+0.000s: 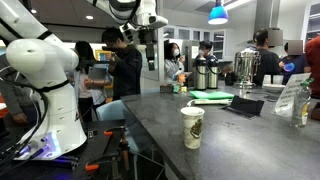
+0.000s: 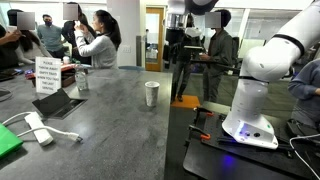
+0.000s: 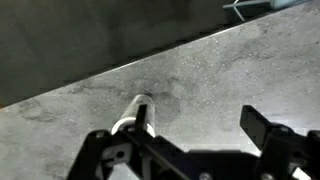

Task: Move the cup forward

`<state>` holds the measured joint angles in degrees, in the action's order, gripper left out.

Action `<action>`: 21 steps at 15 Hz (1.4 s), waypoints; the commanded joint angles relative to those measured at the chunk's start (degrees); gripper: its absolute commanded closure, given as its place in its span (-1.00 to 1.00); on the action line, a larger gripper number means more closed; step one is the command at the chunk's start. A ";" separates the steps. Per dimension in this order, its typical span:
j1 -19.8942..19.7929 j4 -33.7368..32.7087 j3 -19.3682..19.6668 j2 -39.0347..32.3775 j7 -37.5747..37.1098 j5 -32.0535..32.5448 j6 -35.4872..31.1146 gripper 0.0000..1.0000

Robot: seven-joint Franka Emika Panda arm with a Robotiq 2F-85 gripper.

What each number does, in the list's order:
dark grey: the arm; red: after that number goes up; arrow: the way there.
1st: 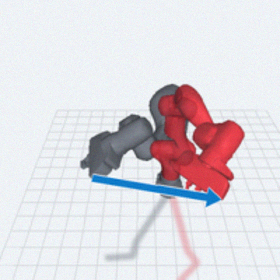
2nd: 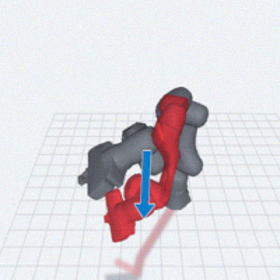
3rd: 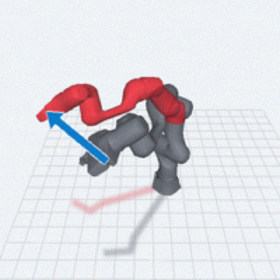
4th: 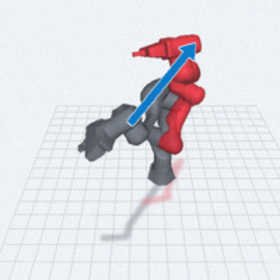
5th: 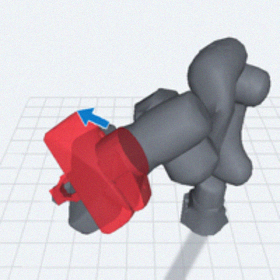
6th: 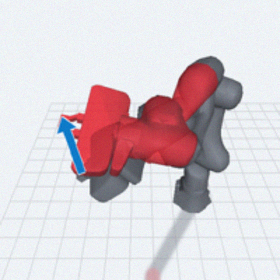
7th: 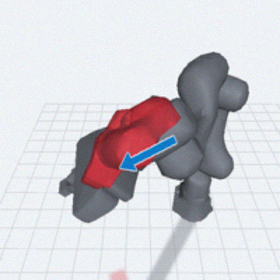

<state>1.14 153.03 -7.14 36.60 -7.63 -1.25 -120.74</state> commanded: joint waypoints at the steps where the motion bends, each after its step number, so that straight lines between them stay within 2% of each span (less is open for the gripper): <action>1: -1.02 -0.88 0.44 -1.73 -3.09 0.34 -0.49 -1.00; 5: -5.88 -1.22 1.41 -6.13 -11.47 0.03 -3.19 -1.00; 10: -11.27 -1.86 2.61 -16.69 -21.34 -0.59 -12.60 -1.00; 13: -11.41 -2.79 4.56 -23.33 -24.82 -3.77 -18.32 -1.00; 16: -10.33 -3.52 6.41 -27.29 -23.97 -8.16 -23.65 -1.00; 21: -9.65 -5.64 7.57 -32.18 -25.15 -10.23 -25.46 -1.00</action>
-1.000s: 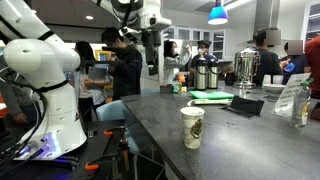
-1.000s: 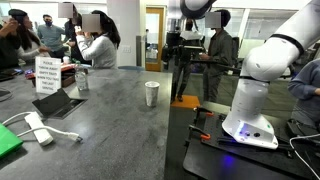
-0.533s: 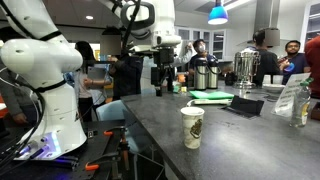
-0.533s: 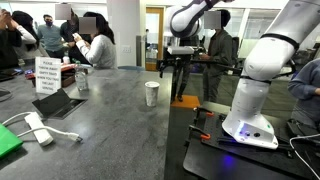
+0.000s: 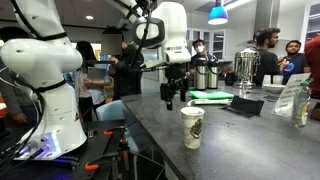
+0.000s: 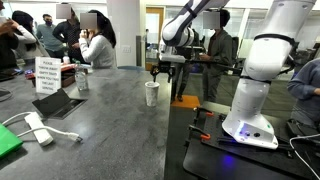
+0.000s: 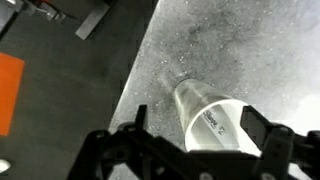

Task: Move the cup forward

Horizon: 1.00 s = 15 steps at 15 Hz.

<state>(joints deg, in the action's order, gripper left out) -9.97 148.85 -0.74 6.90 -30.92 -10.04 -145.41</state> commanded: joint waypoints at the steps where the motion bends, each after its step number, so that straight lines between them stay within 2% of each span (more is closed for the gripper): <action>1: 1.61 -1.69 1.24 -3.09 -2.32 -1.20 -0.50 -1.00; 9: 2.29 -3.13 2.92 -6.68 -6.28 0.04 -2.27 -1.00; 15: 2.40 -4.14 4.65 -8.81 -5.32 -0.89 -2.57 -1.00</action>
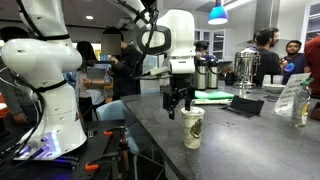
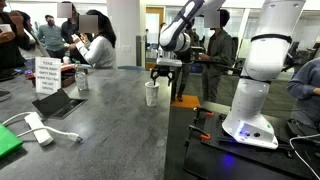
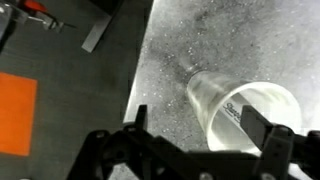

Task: Move the cup forward

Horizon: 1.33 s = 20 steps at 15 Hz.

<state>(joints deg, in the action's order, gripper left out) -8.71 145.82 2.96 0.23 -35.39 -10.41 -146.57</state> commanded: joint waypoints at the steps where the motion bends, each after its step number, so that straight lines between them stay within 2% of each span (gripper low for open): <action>1: 1.32 -1.51 0.95 -3.04 -0.51 -0.48 -1.75 -0.95; 3: 1.82 -2.21 1.01 -4.60 -0.38 -0.08 -2.63 -0.91; 4: 2.19 -2.57 1.06 -5.25 -0.42 -0.02 -2.99 -0.82; 5: 2.57 -3.08 1.23 -6.01 -0.68 0.64 -3.50 -0.42; 6: 2.99 -3.46 1.38 -6.57 -0.91 1.20 -3.90 -0.33; 14: 4.98 -4.62 2.98 -7.79 -1.49 3.70 -4.67 0.93; 15: 5.08 -4.58 3.04 -7.52 -1.56 3.96 -4.68 1.00; 20: 6.71 -5.20 2.45 -6.72 -1.05 4.90 -5.32 0.93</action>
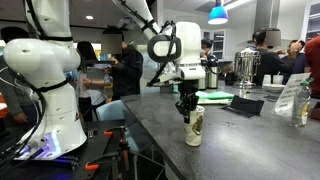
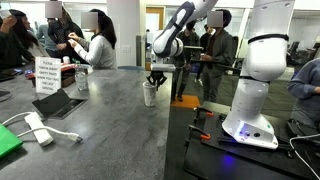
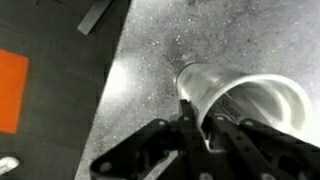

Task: Move the cup forward

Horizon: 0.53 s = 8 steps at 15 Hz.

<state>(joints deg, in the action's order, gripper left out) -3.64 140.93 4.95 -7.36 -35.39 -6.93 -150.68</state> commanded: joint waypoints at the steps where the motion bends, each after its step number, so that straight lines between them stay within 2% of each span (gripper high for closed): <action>1: 2.19 -1.11 0.18 0.49 -0.88 1.47 -1.00 0.93; 8: 5.60 -10.11 0.00 -4.69 -2.53 3.04 0.65 0.93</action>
<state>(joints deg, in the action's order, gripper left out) 0.95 134.80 4.14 -9.35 -35.43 -6.15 -150.77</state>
